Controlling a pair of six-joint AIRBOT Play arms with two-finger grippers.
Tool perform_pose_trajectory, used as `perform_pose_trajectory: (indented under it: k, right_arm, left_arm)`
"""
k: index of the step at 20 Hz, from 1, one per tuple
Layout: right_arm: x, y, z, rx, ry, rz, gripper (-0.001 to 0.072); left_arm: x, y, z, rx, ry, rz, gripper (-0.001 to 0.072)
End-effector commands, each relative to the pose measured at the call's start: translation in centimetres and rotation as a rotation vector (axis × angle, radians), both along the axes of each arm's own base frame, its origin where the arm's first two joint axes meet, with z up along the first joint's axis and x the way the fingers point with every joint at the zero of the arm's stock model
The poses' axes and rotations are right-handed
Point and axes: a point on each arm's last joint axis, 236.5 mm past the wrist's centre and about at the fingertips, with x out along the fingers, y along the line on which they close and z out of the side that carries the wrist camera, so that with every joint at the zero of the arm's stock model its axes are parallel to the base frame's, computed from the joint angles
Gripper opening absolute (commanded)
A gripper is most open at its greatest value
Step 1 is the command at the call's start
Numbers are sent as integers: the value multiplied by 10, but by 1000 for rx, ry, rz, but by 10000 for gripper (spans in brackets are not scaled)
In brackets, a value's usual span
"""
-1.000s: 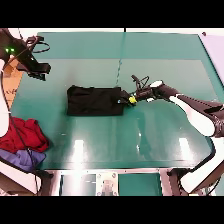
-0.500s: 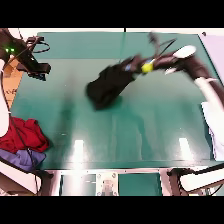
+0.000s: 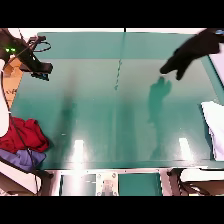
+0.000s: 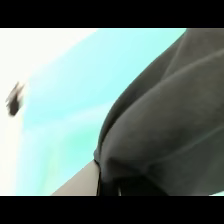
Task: Fold the shirts.
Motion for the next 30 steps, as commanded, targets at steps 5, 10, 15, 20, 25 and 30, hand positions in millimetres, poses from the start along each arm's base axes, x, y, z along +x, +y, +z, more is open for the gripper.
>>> perform_pose_trajectory:
  k: [5,10,15,20,25,30]
  right_arm:
    - [-70,-174,-35,-99,124,-387,21]
    - [-127,-187,-92,-27,390,-446,21]
    - [-184,-203,-86,-35,468,-573,21]
    - [-249,-207,-84,-67,628,-711,21]
    - [-305,-194,-140,-41,888,-797,22]
    - [-371,-164,-221,-1,1222,-780,46]
  left_arm:
    - [5,-5,1,-23,-18,26,22]
    - [3,-21,4,-93,-15,7,22]
    - [0,-35,6,-152,-1,-10,22]
    - [-2,-57,13,-248,-2,-35,22]
    - [-2,-63,15,-272,-3,-48,22]
    - [-6,-71,18,-306,12,-61,22]
